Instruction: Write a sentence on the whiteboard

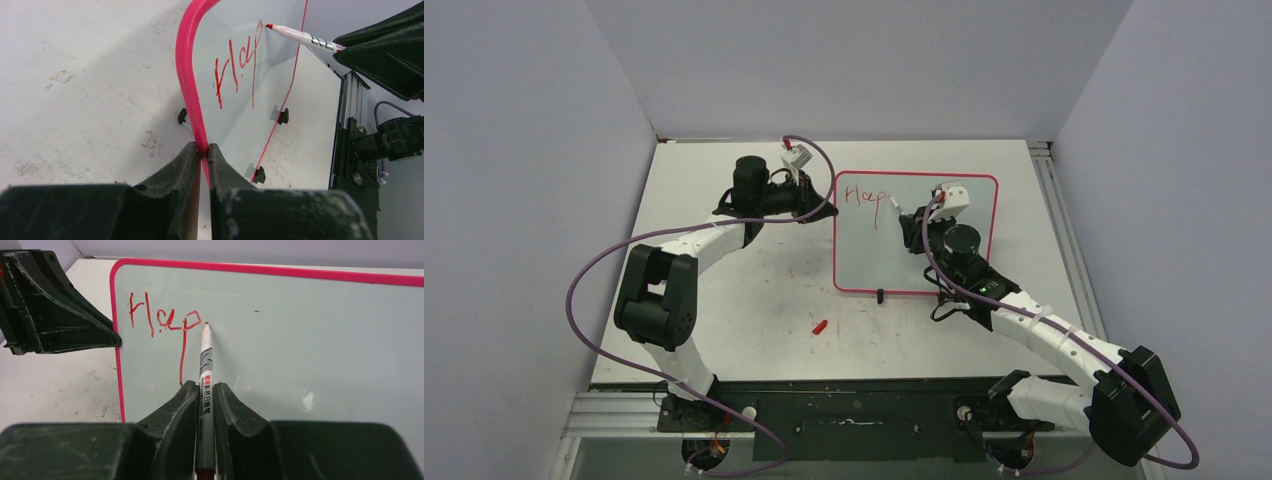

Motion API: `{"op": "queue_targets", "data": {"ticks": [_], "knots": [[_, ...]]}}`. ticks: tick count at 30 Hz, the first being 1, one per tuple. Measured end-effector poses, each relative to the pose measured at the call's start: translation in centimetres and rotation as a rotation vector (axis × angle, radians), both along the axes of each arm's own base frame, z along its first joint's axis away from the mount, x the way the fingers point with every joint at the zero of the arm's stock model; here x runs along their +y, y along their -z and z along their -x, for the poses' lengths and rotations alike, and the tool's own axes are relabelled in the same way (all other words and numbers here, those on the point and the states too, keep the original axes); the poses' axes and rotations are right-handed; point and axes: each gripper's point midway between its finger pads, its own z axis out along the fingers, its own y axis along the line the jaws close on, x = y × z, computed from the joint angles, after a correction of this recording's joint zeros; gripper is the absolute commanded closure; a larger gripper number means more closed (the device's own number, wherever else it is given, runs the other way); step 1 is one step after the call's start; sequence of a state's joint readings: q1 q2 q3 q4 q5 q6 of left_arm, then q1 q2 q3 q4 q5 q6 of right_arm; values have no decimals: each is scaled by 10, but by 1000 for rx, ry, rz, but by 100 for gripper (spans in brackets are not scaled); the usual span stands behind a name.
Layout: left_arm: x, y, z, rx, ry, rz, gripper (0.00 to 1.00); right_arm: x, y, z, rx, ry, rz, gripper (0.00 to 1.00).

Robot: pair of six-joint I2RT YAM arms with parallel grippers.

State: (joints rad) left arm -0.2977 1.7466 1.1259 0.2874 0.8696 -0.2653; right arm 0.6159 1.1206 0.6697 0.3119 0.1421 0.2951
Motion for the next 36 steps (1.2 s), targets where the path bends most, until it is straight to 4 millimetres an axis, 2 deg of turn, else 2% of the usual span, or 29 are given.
{"op": "queue_targets", "data": {"ticks": [8, 16, 20, 27, 33, 36], "knots": [[0, 0, 0, 0, -1, 0, 100, -2, 10, 4, 31, -1, 15, 95], [0, 0, 0, -1, -2, -1, 100, -5, 40, 28, 122, -42, 5, 95], [0, -1, 0, -2, 0, 1, 100, -5, 47, 39, 162, -68, -3, 95], [0, -2, 2, -2, 3, 1, 100, -6, 33, 43, 143, -79, -19, 95], [0, -2, 2, -2, 4, 1, 100, -7, 6, 28, 71, -36, -34, 95], [0, -2, 2, -2, 4, 1, 100, -5, -1, 20, 46, -21, -42, 95]]}}
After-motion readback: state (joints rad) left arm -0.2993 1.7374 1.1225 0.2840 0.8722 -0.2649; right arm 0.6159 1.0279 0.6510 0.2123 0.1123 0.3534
